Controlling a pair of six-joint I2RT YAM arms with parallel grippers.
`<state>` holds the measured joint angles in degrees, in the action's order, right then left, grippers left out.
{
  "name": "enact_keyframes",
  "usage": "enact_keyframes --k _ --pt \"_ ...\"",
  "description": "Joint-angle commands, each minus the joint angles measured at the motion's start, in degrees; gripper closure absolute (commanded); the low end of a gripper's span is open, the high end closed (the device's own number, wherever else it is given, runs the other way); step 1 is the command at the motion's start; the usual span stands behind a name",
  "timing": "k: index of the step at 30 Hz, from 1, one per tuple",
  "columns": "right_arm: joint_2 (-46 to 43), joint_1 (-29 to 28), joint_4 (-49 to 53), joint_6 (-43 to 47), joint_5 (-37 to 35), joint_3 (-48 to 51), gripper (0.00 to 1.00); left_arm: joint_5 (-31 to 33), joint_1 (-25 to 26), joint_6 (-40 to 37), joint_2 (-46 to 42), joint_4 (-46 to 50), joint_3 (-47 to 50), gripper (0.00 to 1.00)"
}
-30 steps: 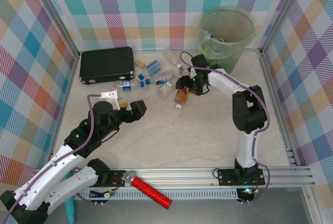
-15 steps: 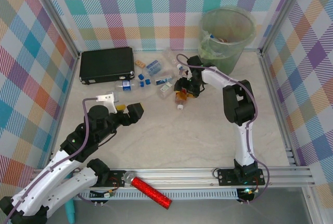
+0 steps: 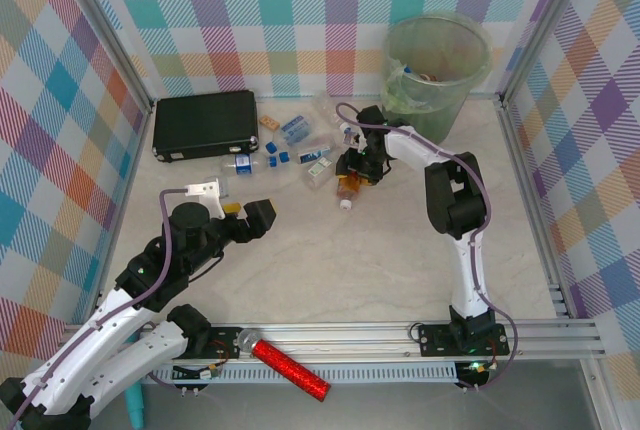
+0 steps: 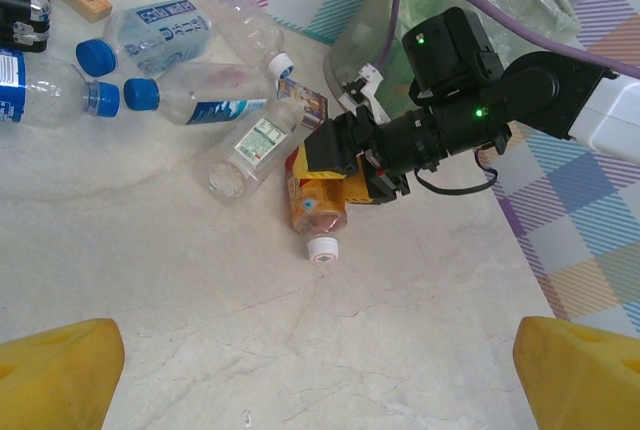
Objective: Put the plastic bottles in the bin
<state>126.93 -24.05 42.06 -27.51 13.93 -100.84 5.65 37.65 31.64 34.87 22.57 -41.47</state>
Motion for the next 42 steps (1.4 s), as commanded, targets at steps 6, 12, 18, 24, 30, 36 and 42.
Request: enact_keyframes --k 6,12,18,24,30,36,42 --pt "-13.3 -1.9 -1.0 2.5 -2.4 3.2 0.4 0.7 0.5 -0.4 -0.4 1.4 -1.7 0.0" --pt "-27.0 -2.2 -6.2 5.1 -6.7 6.2 0.41 0.4 0.4 0.0 -0.2 1.2 -2.7 0.0" --pt "-37.2 -2.1 -12.8 10.6 -13.7 6.3 0.41 -1.6 0.5 0.6 1.1 -0.5 -3.0 0.0" --pt "-38.4 -0.8 -14.9 15.2 -22.3 -0.3 0.41 -3.3 1.2 1.5 2.9 -0.8 -3.8 0.0" --pt "-36.0 2.8 -21.9 21.4 -28.9 -5.7 0.43 -1.9 1.9 1.0 1.3 1.7 -4.7 0.0" --pt "-32.0 8.9 -30.9 23.0 -30.5 -6.8 0.43 -1.1 2.4 2.0 -0.8 3.6 -4.3 0.0" --pt "-25.5 13.6 -36.2 26.0 -32.2 -9.9 0.43 1.4 3.0 1.4 -0.2 7.6 -5.4 0.0"
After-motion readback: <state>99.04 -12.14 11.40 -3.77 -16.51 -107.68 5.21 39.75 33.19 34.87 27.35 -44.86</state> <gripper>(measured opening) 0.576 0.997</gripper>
